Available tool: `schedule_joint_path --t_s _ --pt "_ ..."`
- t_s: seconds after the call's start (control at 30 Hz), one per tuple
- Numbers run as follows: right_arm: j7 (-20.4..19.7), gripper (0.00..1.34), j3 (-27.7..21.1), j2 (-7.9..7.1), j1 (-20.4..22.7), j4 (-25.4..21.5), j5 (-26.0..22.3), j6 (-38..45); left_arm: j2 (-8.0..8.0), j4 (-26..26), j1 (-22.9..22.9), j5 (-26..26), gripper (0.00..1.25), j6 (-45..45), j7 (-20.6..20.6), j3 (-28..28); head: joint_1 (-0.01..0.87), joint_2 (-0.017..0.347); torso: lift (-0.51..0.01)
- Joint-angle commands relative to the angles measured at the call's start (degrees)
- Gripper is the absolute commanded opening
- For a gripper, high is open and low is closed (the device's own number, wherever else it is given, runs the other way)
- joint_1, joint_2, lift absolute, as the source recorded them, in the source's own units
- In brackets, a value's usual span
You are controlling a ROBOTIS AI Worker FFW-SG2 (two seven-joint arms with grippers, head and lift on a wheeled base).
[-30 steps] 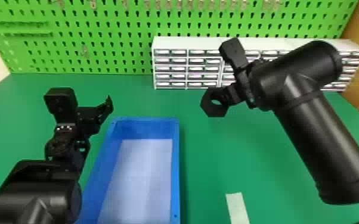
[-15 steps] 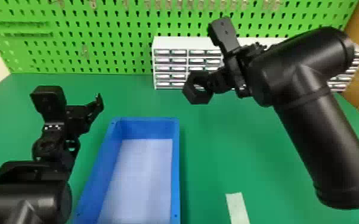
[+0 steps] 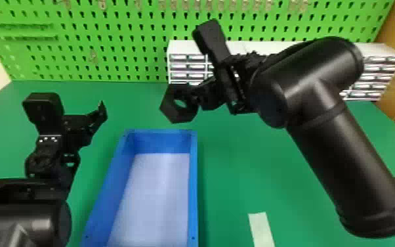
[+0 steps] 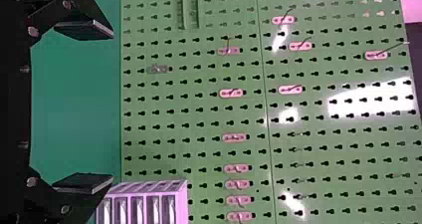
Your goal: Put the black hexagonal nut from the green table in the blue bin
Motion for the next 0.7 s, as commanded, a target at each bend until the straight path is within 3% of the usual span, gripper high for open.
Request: schedule_joint_path --t_s 0.0,0.4,0.67 --pt "-0.05 0.28 3.36 -0.16 -0.17 0.08 -2.01 -1.78 0.0 -0.46 0.2 -0.16 1.0 0.13 0.01 0.48 0.686 0.051 -0.096" --pt "-3.66 0.28 10.39 -0.69 -0.26 2.01 -9.04 -4.51 0.0 -2.39 0.73 -0.51 1.0 0.75 -0.52 1.98 0.686 0.051 -0.096" --pt "-4.53 0.28 13.82 -1.13 0.53 4.91 -10.45 -7.15 0.0 -3.1 0.99 -0.51 1.0 0.93 -0.52 2.59 0.686 0.051 -0.096"
